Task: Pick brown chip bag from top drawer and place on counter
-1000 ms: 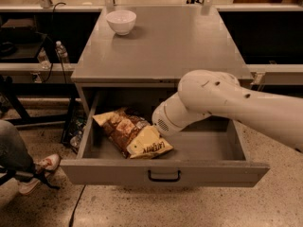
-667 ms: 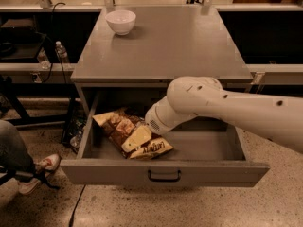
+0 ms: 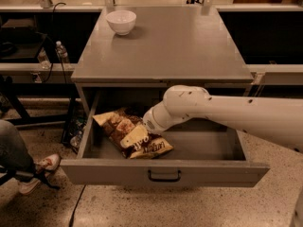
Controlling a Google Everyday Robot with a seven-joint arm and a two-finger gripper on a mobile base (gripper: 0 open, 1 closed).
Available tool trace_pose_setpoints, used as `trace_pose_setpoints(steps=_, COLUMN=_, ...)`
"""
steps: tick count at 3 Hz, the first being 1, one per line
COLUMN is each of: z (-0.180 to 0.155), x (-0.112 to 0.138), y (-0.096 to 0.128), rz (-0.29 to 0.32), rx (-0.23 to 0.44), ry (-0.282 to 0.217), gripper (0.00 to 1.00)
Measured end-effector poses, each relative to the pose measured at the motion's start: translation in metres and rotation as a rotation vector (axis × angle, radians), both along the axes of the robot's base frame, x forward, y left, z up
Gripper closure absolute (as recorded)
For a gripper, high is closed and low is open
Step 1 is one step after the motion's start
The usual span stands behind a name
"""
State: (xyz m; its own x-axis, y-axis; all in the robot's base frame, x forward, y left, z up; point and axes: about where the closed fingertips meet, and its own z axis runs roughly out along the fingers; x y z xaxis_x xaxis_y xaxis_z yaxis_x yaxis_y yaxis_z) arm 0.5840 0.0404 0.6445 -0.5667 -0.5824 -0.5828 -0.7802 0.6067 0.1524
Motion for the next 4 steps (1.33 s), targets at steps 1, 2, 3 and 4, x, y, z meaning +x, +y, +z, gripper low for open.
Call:
trace_pose_setpoints(steps=1, z=-0.01, x=0.003, y=0.006, rz=-0.007, rx=0.023, ry=0.016, gripper=0.18)
trace_pose_setpoints(steps=2, z=-0.009, x=-0.002, y=0.01, rz=0.002, rx=0.041, ry=0.022, gripper=0.43)
trace_pose_setpoints(steps=3, z=-0.005, x=-0.007, y=0.012, rz=0.018, rx=0.056, ry=0.027, gripper=0.64)
trace_pose_setpoints(steps=4, z=0.011, x=-0.013, y=0.009, rz=0.044, rx=0.109, ry=0.015, gripper=0.88)
